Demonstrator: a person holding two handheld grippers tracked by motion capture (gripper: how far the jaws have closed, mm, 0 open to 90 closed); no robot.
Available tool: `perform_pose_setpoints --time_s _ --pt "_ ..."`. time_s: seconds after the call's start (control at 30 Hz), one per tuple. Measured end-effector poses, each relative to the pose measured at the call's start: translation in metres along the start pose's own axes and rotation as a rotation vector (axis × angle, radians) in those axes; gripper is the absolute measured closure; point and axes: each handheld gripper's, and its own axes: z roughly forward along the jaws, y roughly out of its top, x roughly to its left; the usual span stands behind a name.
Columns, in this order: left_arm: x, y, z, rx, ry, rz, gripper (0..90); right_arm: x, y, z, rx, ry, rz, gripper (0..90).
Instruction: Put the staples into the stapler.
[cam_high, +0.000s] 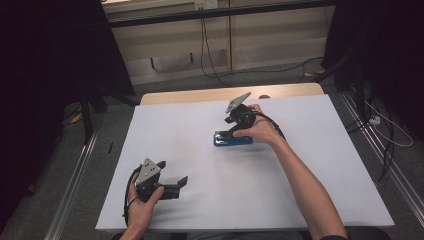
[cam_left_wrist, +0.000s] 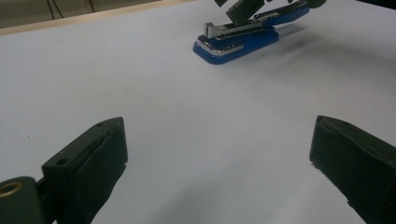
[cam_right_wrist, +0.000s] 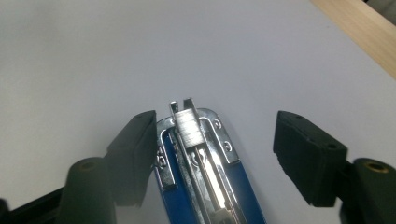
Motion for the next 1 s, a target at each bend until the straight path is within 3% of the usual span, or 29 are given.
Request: perform_pose_setpoints --time_s 0.23,0.4,0.6,0.77,1.0 --pt "0.0 0.0 0.0 0.004 0.003 0.002 4.4 0.002 -0.007 -0.006 -0.015 -0.028 0.079 17.6" --pt "0.001 0.0 0.0 0.0 0.002 0.004 4.4 0.004 -0.013 -0.009 -0.024 -0.078 0.121 12.1" --pt "0.001 0.0 0.001 0.002 0.004 0.0 4.4 0.006 -0.017 -0.021 -0.085 -0.16 0.17 5.4" --pt "0.001 0.001 0.001 0.0 0.002 0.0 4.4 0.009 -0.023 -0.027 -0.088 -0.192 0.176 5.4" --pt "0.003 0.0 0.0 -0.002 0.007 -0.002 4.4 0.014 -0.031 -0.037 -0.141 -0.236 0.212 5.6"
